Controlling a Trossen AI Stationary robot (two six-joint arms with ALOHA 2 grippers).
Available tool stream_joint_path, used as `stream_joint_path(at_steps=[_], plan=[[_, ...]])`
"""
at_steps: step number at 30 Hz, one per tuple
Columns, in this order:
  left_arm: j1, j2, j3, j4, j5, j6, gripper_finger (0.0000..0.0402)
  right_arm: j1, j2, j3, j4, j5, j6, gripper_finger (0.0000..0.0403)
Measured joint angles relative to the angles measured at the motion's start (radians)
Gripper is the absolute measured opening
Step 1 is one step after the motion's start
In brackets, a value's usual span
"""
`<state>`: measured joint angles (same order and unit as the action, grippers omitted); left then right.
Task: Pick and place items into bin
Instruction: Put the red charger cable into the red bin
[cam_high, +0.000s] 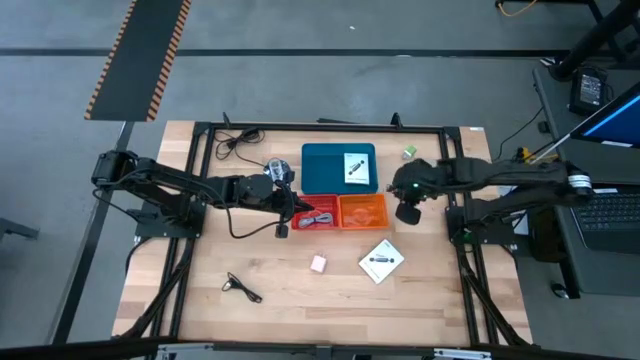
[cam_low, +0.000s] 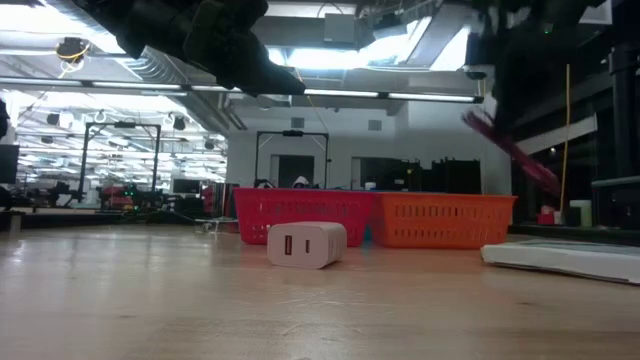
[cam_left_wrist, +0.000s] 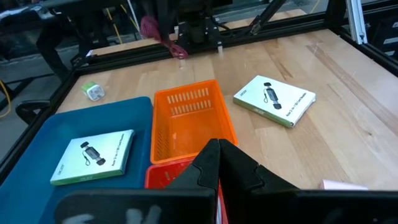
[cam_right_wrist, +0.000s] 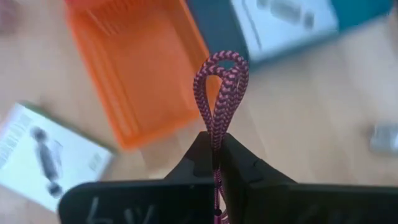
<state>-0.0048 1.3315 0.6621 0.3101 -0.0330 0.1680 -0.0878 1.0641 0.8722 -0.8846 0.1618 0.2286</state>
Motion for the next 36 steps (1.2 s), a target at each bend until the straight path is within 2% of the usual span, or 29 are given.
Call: stream_joint_path(at_steps=[6, 9, 17, 24, 29, 36], plan=[[0.000, 0.000, 0.000, -0.011, 0.000, -0.001, 0.0002, 0.092, -0.109, -0.009, 0.108, 0.111, 0.003, 0.0000], [-0.002, 0.000, 0.000, -0.030, 0.001, -0.021, 0.0002, 0.137, -0.148, -0.057, 0.227, 0.119, -0.003, 0.0000], [-0.030, -0.008, 0.000, -0.061, 0.001, -0.049, 0.0002, 0.205, -0.164, -0.233, 0.733, 0.116, -0.197, 0.0000], [-0.087, -0.073, 0.001, -0.135, 0.000, -0.053, 0.0002, 0.223, -0.154, -0.407, 1.111, 0.101, -0.236, 0.0000], [-0.106, -0.113, 0.001, -0.159, -0.002, -0.043, 0.0002, 0.223, -0.154, -0.449, 1.201, 0.097, -0.234, 0.0000], [-0.078, -0.125, 0.000, -0.187, -0.004, -0.024, 0.0002, 0.229, -0.127, -0.425, 1.237, 0.042, -0.211, 0.0000]])
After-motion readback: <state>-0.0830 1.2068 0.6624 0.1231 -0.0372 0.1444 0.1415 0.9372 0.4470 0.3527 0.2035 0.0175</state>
